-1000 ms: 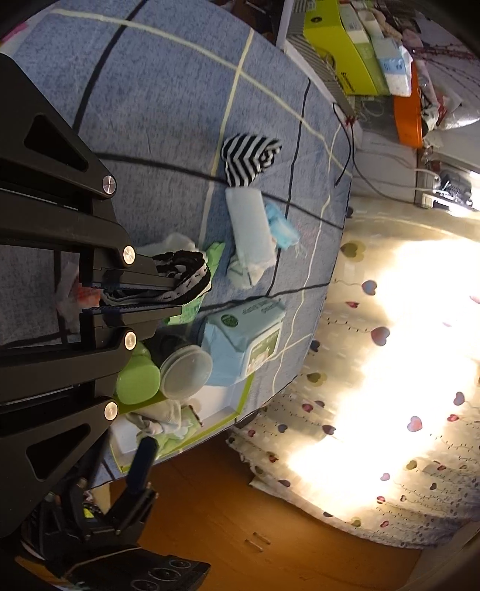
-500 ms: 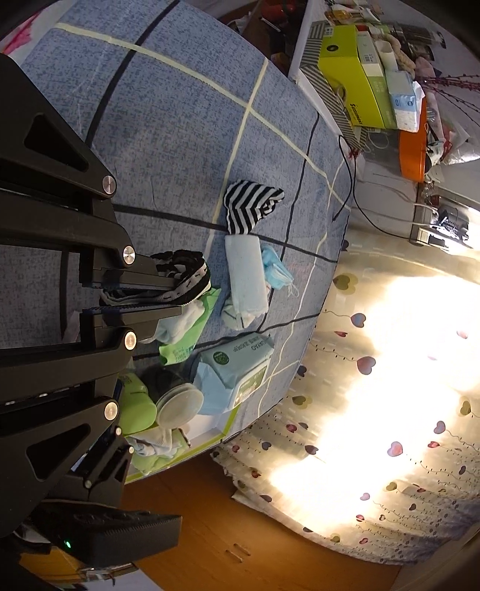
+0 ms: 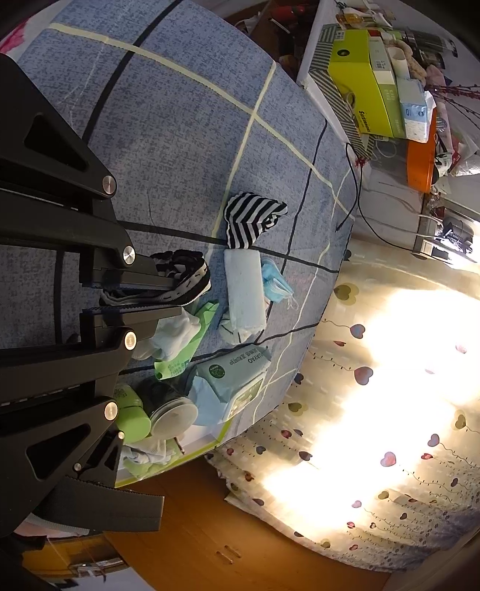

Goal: Organize soft objects
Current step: 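Grasp the plastic bag with red items with the right gripper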

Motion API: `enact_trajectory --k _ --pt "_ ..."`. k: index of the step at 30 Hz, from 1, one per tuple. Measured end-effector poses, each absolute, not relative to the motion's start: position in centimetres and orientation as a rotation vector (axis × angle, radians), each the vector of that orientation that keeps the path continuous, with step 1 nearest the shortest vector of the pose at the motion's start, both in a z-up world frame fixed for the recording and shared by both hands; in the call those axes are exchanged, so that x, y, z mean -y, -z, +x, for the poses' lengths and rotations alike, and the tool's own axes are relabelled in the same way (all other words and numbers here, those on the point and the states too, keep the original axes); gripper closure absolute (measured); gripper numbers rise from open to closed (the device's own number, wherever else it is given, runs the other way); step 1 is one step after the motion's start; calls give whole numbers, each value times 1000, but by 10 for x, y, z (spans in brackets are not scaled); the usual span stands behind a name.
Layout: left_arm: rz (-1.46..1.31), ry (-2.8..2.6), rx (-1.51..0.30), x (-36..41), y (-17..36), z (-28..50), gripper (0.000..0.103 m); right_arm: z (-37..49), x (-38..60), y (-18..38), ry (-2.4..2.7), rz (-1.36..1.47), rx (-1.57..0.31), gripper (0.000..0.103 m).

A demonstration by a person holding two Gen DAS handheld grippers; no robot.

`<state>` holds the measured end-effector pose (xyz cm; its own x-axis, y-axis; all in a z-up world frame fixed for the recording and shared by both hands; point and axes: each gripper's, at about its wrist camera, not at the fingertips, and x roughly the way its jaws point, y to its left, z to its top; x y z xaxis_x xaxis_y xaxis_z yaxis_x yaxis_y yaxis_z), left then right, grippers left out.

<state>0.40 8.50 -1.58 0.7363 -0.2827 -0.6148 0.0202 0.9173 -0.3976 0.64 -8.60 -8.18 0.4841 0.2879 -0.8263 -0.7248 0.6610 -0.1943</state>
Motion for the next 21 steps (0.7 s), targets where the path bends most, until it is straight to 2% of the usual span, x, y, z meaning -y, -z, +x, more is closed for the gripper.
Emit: enact_trajectory --k 6,21 --pt "-386 170 -720 -86 14 2 97 3 86 76 -671 -576 -830 78" --pt "-345 186 -681 -70 -8 -5 97 -8 122 5 -737 -357 -659 78"
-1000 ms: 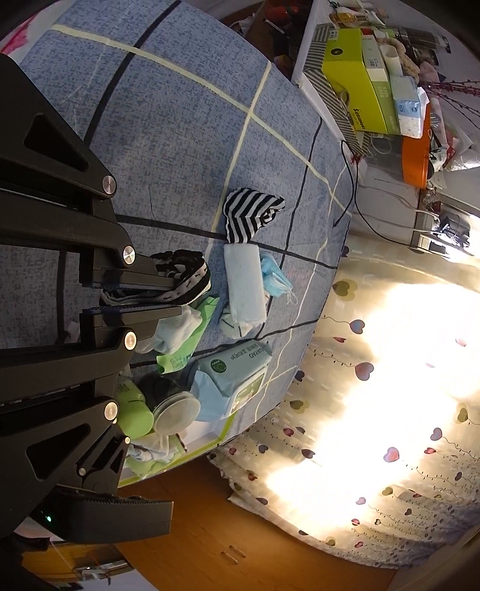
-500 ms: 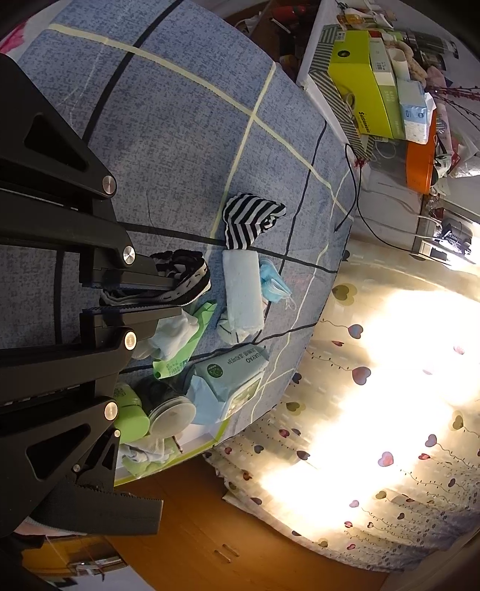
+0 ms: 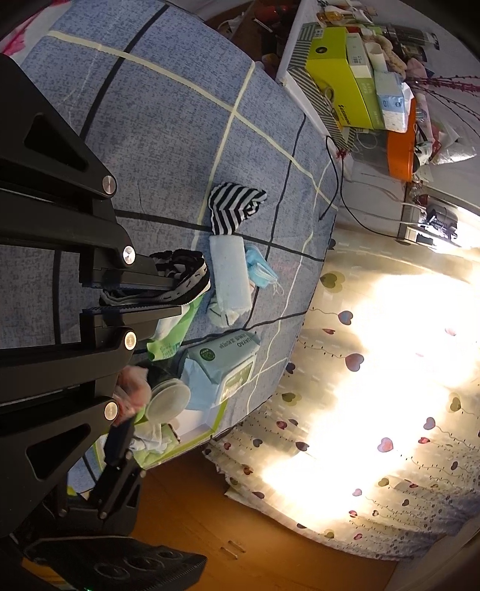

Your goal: Organize soft objects

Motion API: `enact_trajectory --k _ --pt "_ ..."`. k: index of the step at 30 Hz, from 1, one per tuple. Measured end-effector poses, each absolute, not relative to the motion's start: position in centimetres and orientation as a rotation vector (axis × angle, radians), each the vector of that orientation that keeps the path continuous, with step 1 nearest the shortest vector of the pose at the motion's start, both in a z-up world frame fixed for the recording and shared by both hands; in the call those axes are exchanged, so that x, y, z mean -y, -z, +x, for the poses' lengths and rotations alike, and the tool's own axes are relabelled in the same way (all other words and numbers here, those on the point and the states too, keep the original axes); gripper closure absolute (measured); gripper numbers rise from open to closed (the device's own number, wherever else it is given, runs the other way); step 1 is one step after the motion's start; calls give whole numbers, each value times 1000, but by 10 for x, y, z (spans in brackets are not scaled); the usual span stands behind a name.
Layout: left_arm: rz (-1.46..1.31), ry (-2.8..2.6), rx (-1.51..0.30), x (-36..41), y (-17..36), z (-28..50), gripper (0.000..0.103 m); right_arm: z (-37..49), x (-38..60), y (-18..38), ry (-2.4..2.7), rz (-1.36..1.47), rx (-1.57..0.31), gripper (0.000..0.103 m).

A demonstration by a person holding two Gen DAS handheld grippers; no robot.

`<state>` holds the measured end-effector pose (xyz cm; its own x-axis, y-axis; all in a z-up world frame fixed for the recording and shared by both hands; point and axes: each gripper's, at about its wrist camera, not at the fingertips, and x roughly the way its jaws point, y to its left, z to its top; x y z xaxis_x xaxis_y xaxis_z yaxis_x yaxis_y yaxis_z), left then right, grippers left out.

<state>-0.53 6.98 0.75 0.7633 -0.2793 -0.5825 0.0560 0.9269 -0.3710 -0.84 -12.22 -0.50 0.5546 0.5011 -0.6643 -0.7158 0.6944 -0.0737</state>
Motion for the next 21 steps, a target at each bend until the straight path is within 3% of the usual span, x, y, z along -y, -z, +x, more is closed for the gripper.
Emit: enact_trajectory --k 21 --pt "-232 318 -667 7 -40 23 97 14 211 -30 -568 -207 -587 78"
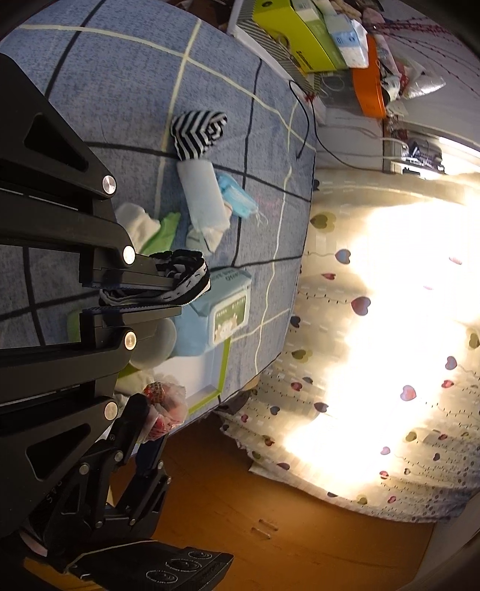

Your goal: Organize soft objects

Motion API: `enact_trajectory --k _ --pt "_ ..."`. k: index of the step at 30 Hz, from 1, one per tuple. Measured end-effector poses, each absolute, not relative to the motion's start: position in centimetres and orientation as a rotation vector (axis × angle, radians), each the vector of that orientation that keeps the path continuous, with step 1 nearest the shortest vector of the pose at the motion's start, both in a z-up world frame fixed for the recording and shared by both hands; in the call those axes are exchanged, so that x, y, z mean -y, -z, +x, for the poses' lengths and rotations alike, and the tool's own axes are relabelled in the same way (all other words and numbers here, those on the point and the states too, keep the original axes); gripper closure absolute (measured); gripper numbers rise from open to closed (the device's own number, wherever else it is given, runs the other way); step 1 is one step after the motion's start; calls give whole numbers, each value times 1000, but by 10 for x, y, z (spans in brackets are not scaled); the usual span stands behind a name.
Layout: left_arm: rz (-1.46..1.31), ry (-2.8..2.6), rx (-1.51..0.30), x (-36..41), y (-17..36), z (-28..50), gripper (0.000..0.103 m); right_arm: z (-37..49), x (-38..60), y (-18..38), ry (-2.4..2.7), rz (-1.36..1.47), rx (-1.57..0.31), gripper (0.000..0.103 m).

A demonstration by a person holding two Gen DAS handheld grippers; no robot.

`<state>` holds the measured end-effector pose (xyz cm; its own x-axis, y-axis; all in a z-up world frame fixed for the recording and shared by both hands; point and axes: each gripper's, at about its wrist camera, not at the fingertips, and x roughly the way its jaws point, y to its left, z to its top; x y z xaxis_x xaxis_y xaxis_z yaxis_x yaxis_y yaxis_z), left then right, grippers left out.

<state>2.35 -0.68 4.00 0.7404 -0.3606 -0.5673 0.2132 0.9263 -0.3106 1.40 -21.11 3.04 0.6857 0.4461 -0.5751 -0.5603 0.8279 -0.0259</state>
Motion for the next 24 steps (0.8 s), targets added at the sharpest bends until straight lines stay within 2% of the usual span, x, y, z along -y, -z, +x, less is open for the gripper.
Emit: enact_trajectory --k 24 --pt "-146 495 -698 91 -48 47 97 24 305 -32 -376 -102 -591 78"
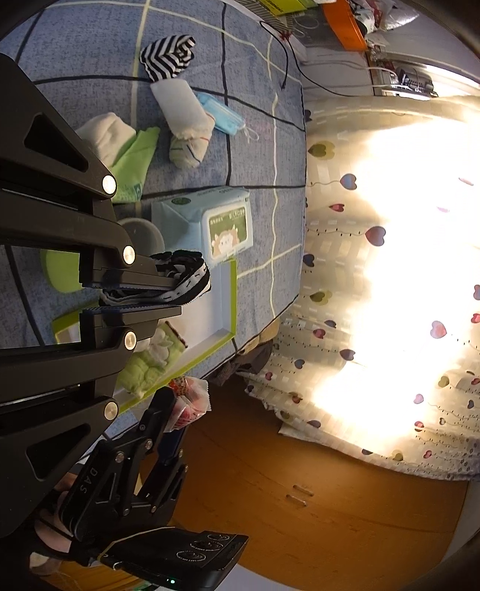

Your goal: Organize soft objects

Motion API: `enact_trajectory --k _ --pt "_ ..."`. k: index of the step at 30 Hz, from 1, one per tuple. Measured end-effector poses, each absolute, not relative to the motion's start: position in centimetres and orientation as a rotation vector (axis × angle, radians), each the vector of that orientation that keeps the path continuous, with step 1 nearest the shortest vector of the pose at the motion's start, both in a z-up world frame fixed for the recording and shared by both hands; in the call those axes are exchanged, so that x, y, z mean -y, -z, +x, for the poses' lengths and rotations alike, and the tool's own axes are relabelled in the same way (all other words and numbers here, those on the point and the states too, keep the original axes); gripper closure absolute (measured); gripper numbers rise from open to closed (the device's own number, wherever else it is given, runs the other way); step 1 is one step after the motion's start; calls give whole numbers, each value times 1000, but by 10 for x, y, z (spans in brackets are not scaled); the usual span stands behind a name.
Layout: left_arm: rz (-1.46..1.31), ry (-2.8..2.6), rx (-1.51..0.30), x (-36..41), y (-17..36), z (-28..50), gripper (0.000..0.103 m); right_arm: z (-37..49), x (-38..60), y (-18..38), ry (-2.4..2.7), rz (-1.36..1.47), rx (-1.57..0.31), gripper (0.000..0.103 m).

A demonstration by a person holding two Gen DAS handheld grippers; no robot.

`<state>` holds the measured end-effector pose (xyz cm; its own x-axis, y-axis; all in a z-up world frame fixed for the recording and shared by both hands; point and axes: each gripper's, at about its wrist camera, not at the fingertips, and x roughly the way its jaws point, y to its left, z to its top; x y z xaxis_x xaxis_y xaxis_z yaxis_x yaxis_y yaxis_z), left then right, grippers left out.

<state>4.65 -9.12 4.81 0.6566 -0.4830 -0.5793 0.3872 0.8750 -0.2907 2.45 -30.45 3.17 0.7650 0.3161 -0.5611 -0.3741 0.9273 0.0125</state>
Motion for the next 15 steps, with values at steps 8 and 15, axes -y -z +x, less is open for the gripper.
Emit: enact_trajectory --k 8,15 --pt "-128 549 -715 113 -45 49 97 19 330 -17 -331 -80 -635 78" --pt "-108 613 -752 136 -36 42 97 14 344 -4 -304 -65 -674 78"
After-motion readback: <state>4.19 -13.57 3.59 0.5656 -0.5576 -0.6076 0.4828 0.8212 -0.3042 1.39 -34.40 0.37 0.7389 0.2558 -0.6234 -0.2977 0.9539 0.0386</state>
